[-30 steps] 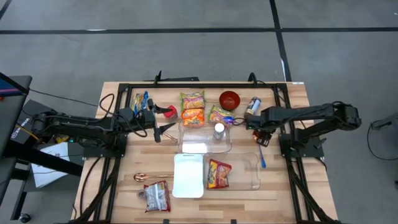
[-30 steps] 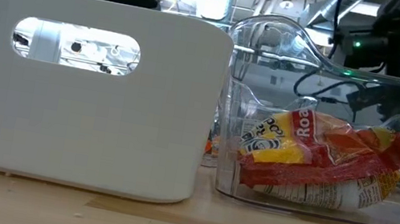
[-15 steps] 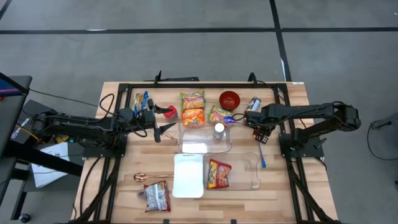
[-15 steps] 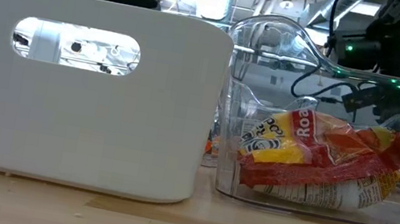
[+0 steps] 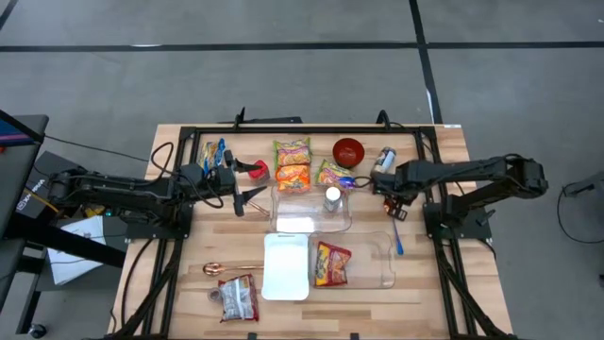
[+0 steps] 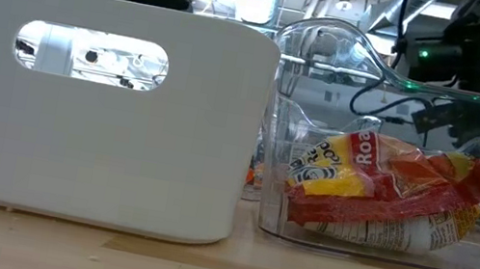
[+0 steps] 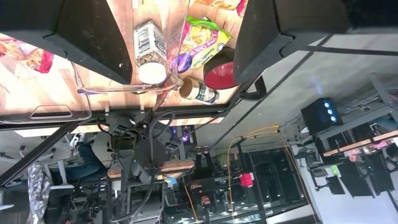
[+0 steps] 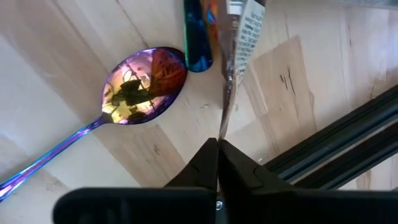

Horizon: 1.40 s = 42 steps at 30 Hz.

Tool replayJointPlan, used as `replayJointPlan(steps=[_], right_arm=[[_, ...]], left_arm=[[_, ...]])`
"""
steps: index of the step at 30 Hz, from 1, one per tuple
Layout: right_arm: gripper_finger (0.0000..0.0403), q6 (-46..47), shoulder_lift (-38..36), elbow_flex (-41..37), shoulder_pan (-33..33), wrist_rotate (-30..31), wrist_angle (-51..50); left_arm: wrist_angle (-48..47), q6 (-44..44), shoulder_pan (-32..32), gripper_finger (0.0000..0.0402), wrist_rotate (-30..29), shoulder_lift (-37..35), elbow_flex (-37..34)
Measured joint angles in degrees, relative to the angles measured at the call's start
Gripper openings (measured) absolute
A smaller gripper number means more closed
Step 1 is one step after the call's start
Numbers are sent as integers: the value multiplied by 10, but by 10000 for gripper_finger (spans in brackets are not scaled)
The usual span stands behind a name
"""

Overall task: Pick & Place Food Item
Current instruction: Put the orange spice pack into the top transparent bin

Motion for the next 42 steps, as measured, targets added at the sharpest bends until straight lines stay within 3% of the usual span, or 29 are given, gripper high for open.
replayJointPlan(steps=[9, 16, 25, 42], right_arm=[[1, 6, 0, 9, 16, 23, -47], [0, 5, 0, 65, 5, 34, -106], [0, -33, 0, 120, -27, 34, -111], [0, -117, 108, 135, -65, 34, -123]], left_arm=[[0, 0, 0, 273, 0, 0, 0], [0, 0, 0, 273, 1, 0, 0], [0, 0, 0, 273, 3, 0, 0], [0, 2, 0, 273, 2, 0, 0]])
